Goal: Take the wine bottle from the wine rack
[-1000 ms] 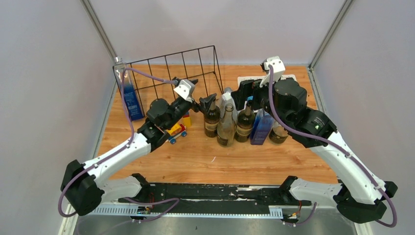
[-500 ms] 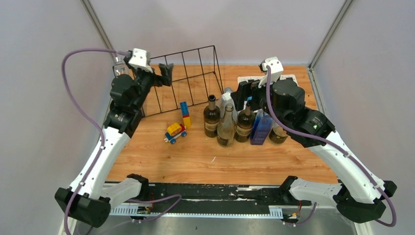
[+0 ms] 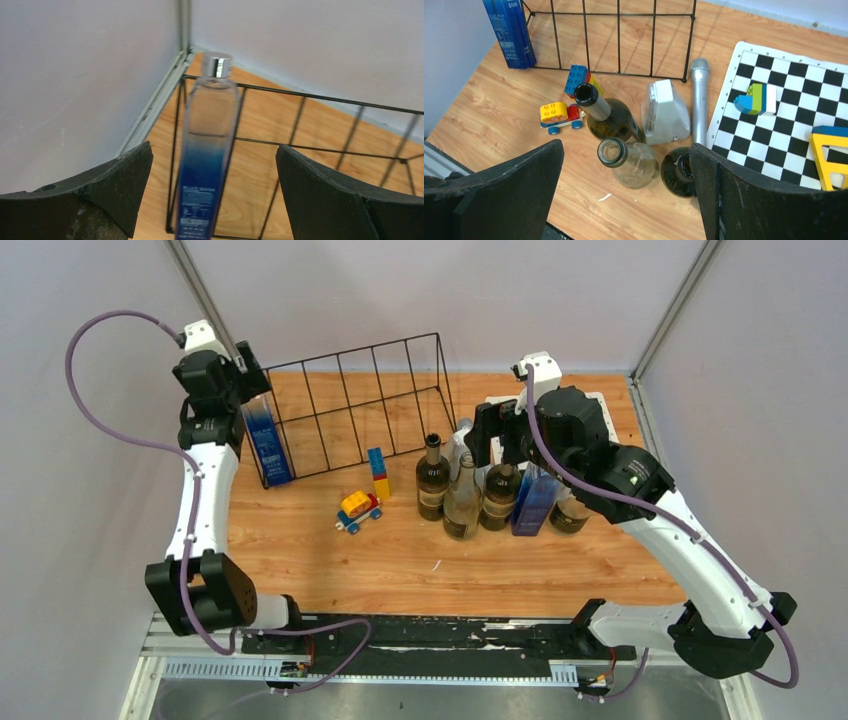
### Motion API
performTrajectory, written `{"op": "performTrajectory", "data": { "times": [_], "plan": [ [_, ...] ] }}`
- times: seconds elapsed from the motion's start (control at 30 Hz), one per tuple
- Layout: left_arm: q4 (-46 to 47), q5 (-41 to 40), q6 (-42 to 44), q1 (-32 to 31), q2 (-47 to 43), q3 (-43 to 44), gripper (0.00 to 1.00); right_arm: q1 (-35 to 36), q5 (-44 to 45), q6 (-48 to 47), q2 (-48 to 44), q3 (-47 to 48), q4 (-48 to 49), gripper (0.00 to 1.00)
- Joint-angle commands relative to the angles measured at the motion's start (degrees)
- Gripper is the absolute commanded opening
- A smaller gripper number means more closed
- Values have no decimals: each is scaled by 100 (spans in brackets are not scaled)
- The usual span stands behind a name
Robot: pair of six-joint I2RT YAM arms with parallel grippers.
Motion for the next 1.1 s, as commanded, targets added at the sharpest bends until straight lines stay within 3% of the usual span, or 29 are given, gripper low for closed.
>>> {"op": "performTrajectory", "data": {
  "times": [0.0,0.17,0.3,0.47,0.83,1.07],
  "plan": [
    [-196,-309,-129,362,406,359,100,-23,-163,225,-98,131,-297,98],
    [-503,-401,35,435,1080,884,100,-21,-132,230,-194,-34,-293,98],
    [-403,6,41,498,1452,1019,100,-23,-110,235,-297,-232,-208,98],
    [-291,372,147,510,1642,1045,100,-22,-115,189,-366,-405,-135,98],
    [-184,258,495,512,1983,1031,100,-20,-92,61,-360,-416,-87,99],
    [-108,262,608,506,2174,1096,90,-23,-112,68,-373,-403,-88,99]
  ]
}}
